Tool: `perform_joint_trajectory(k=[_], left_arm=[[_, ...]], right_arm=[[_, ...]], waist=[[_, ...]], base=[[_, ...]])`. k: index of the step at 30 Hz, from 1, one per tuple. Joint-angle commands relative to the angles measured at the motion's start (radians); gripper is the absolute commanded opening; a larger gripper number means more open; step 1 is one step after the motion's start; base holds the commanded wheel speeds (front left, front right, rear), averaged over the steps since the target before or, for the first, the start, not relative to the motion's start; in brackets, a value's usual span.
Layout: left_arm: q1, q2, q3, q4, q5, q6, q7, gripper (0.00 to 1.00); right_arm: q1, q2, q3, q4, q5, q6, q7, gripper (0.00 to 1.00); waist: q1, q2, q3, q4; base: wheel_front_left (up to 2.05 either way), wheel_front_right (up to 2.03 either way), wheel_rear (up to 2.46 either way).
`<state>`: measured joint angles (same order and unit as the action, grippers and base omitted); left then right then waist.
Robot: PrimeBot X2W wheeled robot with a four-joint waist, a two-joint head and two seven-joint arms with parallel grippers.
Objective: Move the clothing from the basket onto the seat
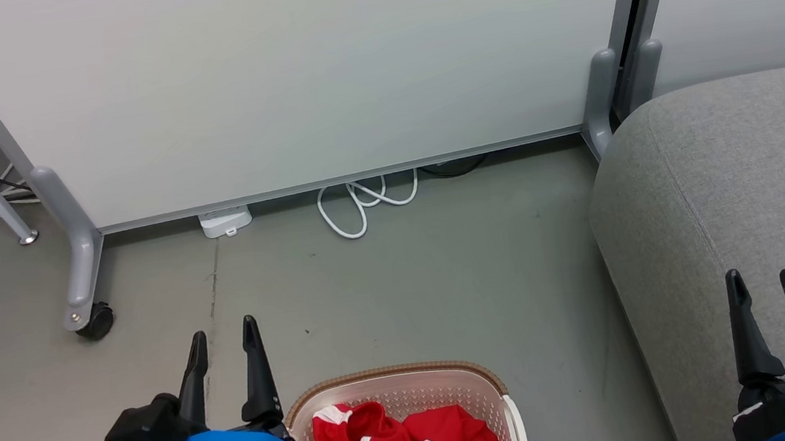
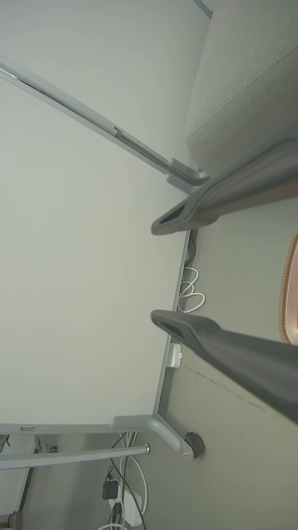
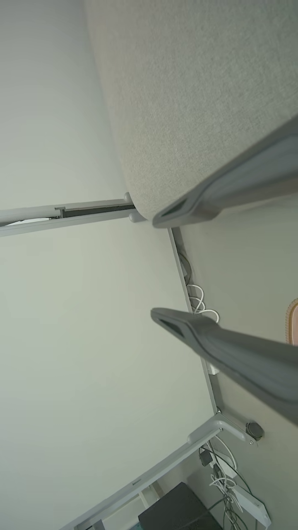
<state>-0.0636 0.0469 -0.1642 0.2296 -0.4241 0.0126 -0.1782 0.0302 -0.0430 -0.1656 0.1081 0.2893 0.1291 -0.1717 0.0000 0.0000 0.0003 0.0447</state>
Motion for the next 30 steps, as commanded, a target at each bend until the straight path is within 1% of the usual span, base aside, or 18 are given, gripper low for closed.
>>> perform_joint_trajectory(k=[1,17,30], left_arm=[[-0.018,0.005,-0.005,0.005,0.028,0.004,-0.012,1.0],[-0.031,0.005,-0.048,0.06,0.101,0.013,-0.045,1.0],[-0.031,0.005,-0.065,0.048,0.134,0.033,-0.07,1.0]], right_arm=[[0.006,-0.008,0.0,-0.009,-0.04,0.002,-0.007,1.0],[0.019,-0.009,-0.006,-0.029,-0.179,0.002,-0.022,1.0],[0.031,-0.009,-0.014,-0.038,-0.264,0.002,-0.055,1.0]], waist=[[0.0,0.0,0.0,0.0],[0.0,0.0,0.004,0.002],[0.0,0.0,0.01,0.012]], base=[[0.0,0.0,0.0],[0.0,0.0,0.0],[0.0,0.0,0.0]])
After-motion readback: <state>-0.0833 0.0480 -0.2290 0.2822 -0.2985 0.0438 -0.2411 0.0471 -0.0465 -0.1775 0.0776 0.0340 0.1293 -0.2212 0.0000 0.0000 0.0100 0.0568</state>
